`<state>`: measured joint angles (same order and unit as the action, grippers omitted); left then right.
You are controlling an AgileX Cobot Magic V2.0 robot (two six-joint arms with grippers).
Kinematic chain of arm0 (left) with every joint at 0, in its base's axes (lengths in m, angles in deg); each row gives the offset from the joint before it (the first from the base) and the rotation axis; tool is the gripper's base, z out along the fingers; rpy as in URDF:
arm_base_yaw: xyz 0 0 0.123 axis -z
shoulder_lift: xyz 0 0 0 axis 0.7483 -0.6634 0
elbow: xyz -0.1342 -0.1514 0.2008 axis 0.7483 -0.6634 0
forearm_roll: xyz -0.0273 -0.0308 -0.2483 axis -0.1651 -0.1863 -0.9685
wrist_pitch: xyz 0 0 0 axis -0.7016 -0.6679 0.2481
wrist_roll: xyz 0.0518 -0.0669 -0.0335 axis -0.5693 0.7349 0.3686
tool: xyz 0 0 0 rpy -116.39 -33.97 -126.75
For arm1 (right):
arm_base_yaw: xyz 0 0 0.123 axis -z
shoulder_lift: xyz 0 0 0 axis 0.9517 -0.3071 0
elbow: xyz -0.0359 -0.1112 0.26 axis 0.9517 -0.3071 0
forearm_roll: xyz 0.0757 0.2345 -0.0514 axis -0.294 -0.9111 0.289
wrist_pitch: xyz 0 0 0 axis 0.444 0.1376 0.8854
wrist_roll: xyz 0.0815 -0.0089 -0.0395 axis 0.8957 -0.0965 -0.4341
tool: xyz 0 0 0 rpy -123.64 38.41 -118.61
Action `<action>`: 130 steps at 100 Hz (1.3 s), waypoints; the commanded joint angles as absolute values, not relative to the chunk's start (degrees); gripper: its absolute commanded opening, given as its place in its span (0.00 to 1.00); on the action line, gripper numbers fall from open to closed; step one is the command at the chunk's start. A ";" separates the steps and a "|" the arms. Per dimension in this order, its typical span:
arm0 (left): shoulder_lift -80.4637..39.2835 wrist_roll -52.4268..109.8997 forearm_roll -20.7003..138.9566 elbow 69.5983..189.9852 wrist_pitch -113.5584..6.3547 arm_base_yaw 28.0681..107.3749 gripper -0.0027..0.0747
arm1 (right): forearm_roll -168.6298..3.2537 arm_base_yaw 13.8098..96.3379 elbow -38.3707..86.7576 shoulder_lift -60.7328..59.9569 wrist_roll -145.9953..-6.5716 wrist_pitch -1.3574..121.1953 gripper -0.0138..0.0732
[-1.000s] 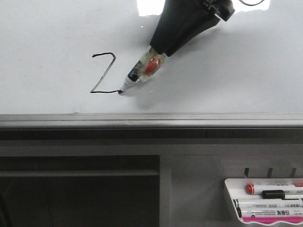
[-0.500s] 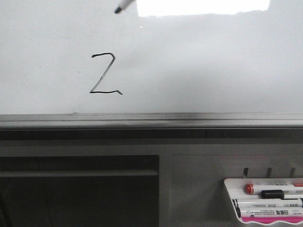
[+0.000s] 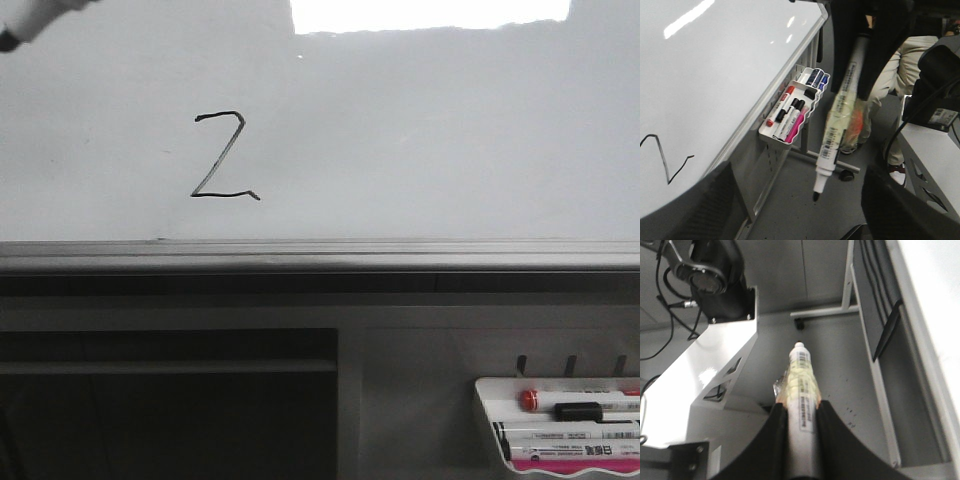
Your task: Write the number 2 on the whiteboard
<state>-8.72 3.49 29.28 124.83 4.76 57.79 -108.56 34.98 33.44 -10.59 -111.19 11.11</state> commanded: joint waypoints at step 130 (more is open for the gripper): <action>-25.06 1.49 38.25 132.73 -5.93 77.58 0.09 | -107.67 34.81 34.89 -9.63 -114.60 19.71 0.28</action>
<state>-25.82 0.93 41.34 130.65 -5.03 77.20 -105.97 34.62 33.44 -10.59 -113.85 16.94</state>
